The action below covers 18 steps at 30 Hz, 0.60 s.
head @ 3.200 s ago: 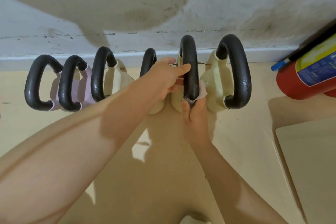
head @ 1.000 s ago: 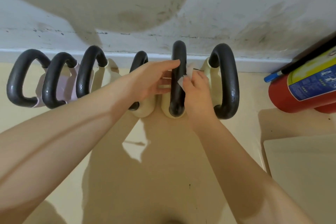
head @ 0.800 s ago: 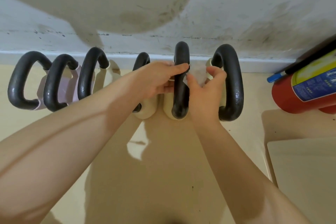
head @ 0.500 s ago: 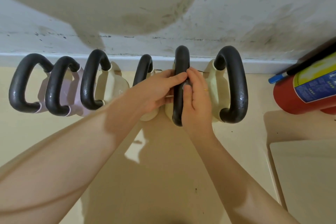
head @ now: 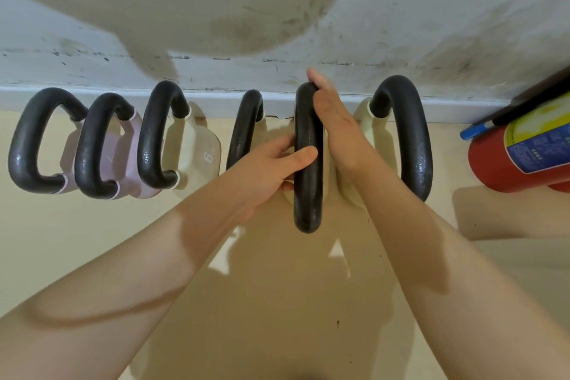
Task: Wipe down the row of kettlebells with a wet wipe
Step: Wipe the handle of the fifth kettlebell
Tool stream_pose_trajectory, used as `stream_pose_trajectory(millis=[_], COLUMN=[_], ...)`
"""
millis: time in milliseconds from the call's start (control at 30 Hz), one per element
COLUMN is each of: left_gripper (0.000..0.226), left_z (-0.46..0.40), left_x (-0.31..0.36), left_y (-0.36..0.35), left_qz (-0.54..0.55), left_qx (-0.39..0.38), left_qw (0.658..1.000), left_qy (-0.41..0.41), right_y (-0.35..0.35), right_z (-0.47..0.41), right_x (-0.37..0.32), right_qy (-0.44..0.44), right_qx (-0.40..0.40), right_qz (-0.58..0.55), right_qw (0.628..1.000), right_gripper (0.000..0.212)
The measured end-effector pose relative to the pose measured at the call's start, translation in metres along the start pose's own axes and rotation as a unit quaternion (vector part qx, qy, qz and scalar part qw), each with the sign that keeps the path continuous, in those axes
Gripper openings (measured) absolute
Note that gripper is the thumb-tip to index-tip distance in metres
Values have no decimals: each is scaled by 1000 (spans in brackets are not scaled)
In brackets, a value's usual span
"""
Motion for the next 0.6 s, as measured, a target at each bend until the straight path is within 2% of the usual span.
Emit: stream_pose_trajectory(millis=[100,200,333,400,467,533,600], left_gripper=[38,34,34,36,35,31,27], left_z=[-1,-3,-8,-11,-15,-19,-24], left_x=[-4,-3,0,0,2,4,9], left_y=[5,5,4,3,1,-1,-4], left_qz=[-2,-5,-4,1,8,7,-1], left_qx=[5,5,4,5,6,7,19], left_qw=[1000,1000,1000,1000,1000,1000,1000], left_qy=[6,7,9,12,14,16,19], right_y=[-5,-9,-7,-1,1,1,7], right_z=[2,-9,-19,-18,-11,-7,-17], right_x=[-2,7,6,-3,-8,-8,-8], right_qy=[28,-16,-64,-42,-10,21,39], right_qx=[37,59,55,43,21,20,46], right_qz=[-96,-169,-261,-323,-271,-128,-24], right_qw=[994,984,962,945,962,991,998], right_gripper=[42,46,49,47,44,38,33])
Point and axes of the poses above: each hand's wrist, its own z-axis away from the middle knuckle, its own y-axis out of the back of the hand, x = y × z, the point moved 4 cm from there along -z, towards the middle knuckle, and after that the axes turned 1 degree about y, right-handed, at the moved point
